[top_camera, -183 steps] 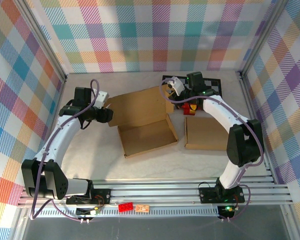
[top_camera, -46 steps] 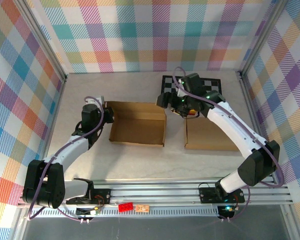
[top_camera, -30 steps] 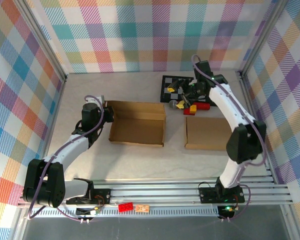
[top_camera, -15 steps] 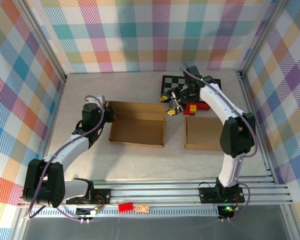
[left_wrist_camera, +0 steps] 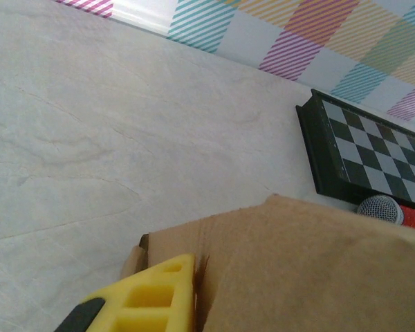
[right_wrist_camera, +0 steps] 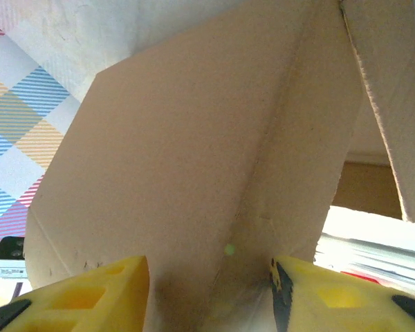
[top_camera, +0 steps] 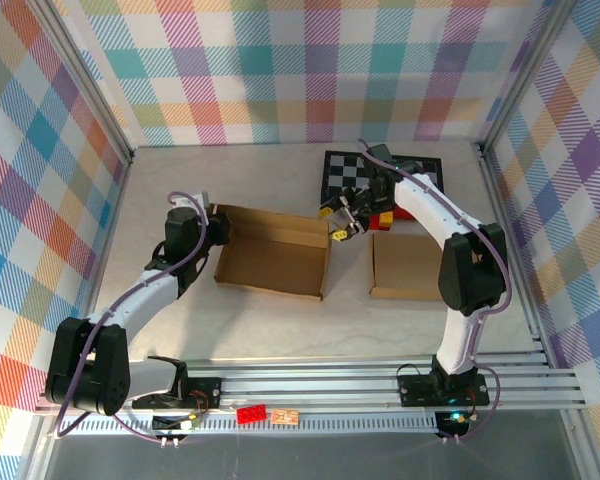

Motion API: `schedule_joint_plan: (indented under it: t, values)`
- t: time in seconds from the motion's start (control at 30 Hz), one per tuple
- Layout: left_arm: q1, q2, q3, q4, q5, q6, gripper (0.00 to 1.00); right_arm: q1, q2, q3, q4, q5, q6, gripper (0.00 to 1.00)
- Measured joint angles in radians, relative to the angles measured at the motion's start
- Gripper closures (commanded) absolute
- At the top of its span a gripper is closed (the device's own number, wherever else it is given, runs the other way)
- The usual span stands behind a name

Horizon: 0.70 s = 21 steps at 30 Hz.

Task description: Fold the paper box

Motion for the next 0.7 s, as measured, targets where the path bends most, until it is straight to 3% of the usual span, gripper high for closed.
schedule_joint_plan:
  t: [0.7]
  values:
    - [-0.006, -0.057, -0.092, -0.036, 0.011, -0.209, 0.79, 0.055, 0.001, -0.044, 0.006, 0.081, -0.083, 0.58]
